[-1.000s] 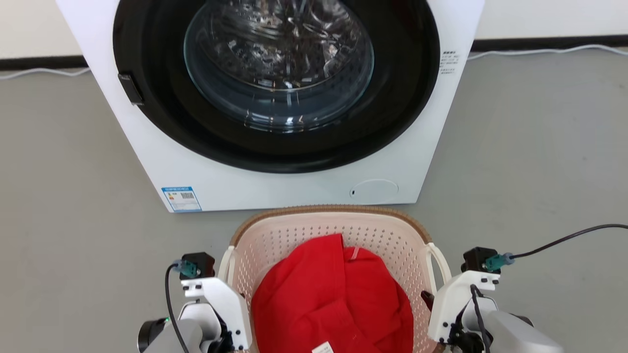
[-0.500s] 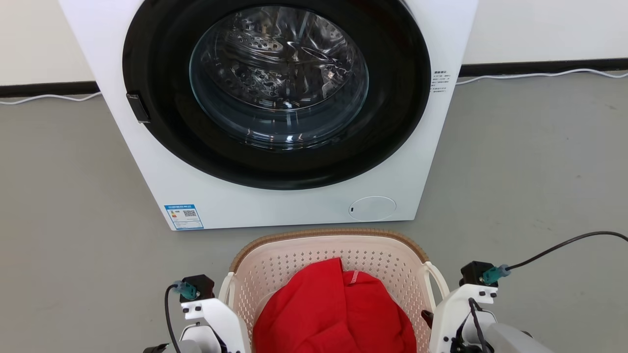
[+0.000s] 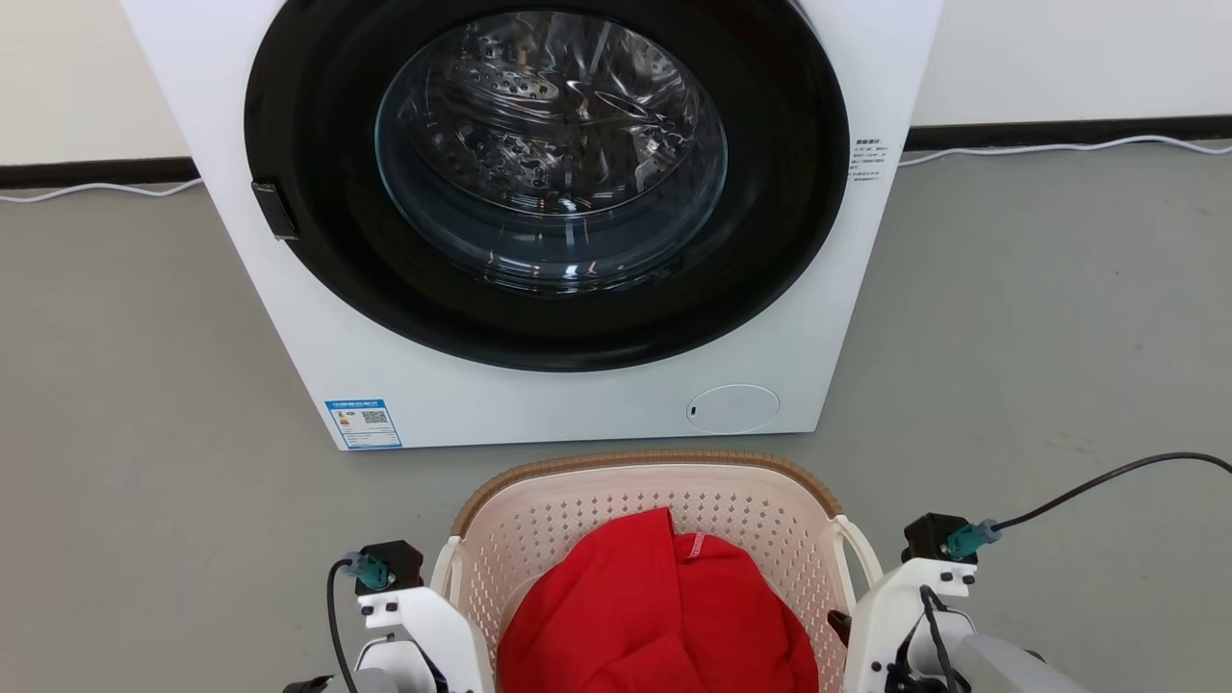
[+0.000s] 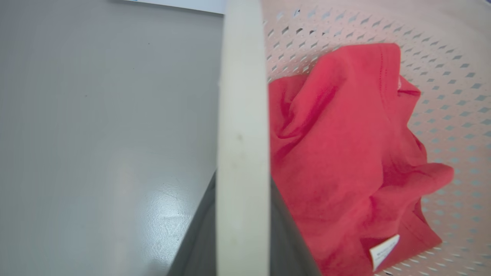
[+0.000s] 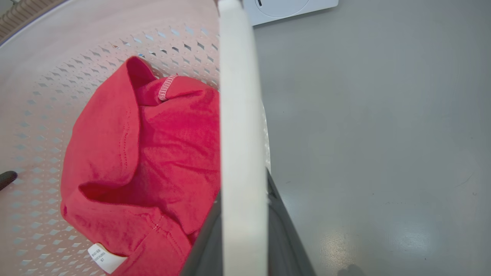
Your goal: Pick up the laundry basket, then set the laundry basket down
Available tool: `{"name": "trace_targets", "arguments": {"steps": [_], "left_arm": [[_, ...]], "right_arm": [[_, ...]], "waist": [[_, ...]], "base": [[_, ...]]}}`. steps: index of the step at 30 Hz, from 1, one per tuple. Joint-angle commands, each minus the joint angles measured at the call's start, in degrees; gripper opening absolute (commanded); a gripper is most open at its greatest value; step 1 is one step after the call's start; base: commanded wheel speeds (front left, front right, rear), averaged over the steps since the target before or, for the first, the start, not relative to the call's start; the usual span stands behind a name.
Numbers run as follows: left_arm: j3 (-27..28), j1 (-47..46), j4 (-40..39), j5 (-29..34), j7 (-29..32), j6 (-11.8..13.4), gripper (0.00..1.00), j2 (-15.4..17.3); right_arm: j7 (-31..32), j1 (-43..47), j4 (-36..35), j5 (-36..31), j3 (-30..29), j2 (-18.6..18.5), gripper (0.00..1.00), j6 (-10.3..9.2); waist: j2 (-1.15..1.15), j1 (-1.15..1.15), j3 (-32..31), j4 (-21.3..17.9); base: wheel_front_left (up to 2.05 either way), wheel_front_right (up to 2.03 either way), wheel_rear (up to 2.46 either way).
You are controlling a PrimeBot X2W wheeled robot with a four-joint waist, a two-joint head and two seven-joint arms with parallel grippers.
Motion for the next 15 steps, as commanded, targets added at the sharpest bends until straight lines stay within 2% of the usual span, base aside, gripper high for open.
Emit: {"name": "trace_targets", "arguments": {"steps": [1,15], "left_arm": [[0.99,-0.62,-1.05,-0.30,-0.17,-0.27,0.00,2.26],[-0.22,-0.86,-1.07,-1.02,-0.58,0.13,0.00,2.26]], "right_arm": [[-0.48,-0.29,-0.72,0.63,0.44,-1.56,0.00,0.59],[-0.63,-0.52,-0.81,1.22,1.22,-1.53,0.00,0.59]], "waist": [[0.00,0.00,0.00,-0.01],[0.00,0.00,0.12,-0.24]], "base": [[0.00,0.00,0.00],[0.00,0.00,0.00]]}}
